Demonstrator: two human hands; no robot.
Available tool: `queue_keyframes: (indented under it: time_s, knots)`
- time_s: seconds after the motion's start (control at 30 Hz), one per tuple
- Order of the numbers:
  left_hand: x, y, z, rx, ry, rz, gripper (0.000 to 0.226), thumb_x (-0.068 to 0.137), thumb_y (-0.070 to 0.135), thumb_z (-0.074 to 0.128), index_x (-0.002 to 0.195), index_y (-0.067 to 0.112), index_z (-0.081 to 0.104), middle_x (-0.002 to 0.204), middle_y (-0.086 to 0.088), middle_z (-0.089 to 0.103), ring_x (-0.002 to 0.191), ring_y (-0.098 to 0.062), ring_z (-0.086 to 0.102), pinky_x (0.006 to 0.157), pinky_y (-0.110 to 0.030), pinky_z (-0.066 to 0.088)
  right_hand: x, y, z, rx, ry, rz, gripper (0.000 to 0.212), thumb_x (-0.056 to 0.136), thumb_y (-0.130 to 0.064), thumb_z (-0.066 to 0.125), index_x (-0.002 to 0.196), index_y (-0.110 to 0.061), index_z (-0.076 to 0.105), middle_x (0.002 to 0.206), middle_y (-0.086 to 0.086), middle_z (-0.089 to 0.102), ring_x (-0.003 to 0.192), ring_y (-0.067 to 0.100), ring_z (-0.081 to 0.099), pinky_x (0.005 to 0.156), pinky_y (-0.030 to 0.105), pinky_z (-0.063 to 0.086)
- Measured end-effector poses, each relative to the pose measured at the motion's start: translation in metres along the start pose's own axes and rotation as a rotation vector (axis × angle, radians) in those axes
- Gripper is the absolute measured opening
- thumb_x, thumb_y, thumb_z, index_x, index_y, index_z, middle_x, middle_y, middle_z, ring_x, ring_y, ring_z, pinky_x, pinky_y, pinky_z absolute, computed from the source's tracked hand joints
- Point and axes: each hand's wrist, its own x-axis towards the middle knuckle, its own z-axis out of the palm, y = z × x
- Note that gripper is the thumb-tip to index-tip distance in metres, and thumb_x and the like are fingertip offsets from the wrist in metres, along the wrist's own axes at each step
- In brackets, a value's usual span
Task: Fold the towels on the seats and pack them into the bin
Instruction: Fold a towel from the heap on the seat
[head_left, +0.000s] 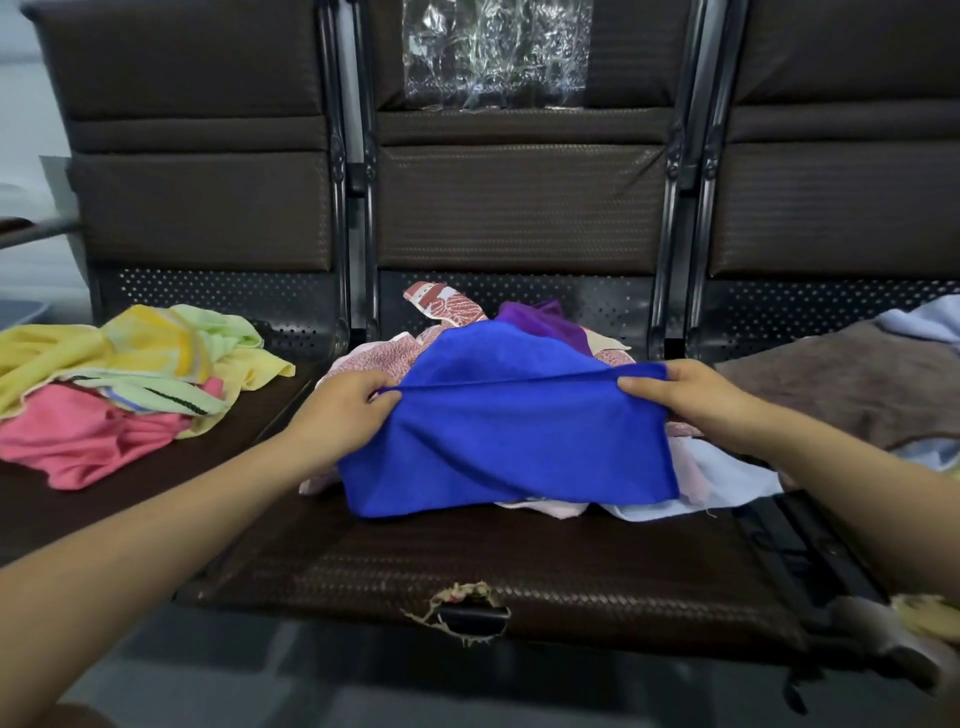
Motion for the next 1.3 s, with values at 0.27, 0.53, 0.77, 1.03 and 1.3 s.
queue_keyframes:
  time_s: [0.27,0.53,0.77,1.03,1.3]
  knots:
    - [0.015,0.003,0.021,-0.048,-0.092,-0.081,0.034,0.099,0.027,0.049,0.067,0.014,0.048,0.067,-0.001,0.051,0.074,-0.025,0.050,0.058,-0.035,0.027,0.010,0.013,0.012,0.231,0.198,0.193,0.019,0.098,-0.020,0.054,0.111,-0.009,0.062,0.100,0.007,0.065,0.090,0.023,0.062,0.082,0.033,0.048]
    - [0.017,0.009,0.028,-0.433,-0.164,-0.372,0.032,0.098,0.029,0.050,0.109,0.004,0.065,0.109,-0.013,0.065,0.100,-0.029,0.061,0.090,-0.039,0.047,0.004,0.014,0.014,0.075,0.113,0.290,0.017,0.093,-0.026,0.060,0.095,-0.010,0.062,0.096,0.009,0.064,0.086,0.023,0.058,0.070,0.032,0.043]
    - [0.007,0.012,0.032,-0.546,-0.119,-0.364,0.025,0.098,0.028,0.049,0.088,0.007,0.059,0.094,-0.016,0.060,0.083,-0.023,0.054,0.064,-0.031,0.035,-0.001,0.018,0.015,0.250,0.116,0.211,0.012,0.094,-0.017,0.060,0.100,-0.009,0.065,0.101,0.011,0.069,0.095,0.027,0.065,0.090,0.039,0.051]
    - [-0.002,0.016,0.031,-0.712,-0.042,-0.406,0.035,0.098,0.033,0.050,0.093,0.003,0.068,0.097,-0.011,0.070,0.092,-0.029,0.064,0.077,-0.034,0.047,-0.001,0.018,0.020,0.334,0.136,0.206,0.017,0.092,-0.019,0.062,0.101,-0.006,0.067,0.107,0.017,0.070,0.096,0.031,0.067,0.095,0.045,0.050]
    - [-0.034,0.001,0.021,-0.484,-0.125,-0.230,0.030,0.101,0.032,0.043,0.104,0.016,0.068,0.105,0.001,0.066,0.101,-0.017,0.058,0.085,-0.031,0.039,-0.034,0.019,-0.002,0.352,-0.091,0.252,0.018,0.096,-0.012,0.054,0.111,-0.007,0.064,0.110,0.007,0.071,0.102,0.020,0.066,0.093,0.034,0.052]
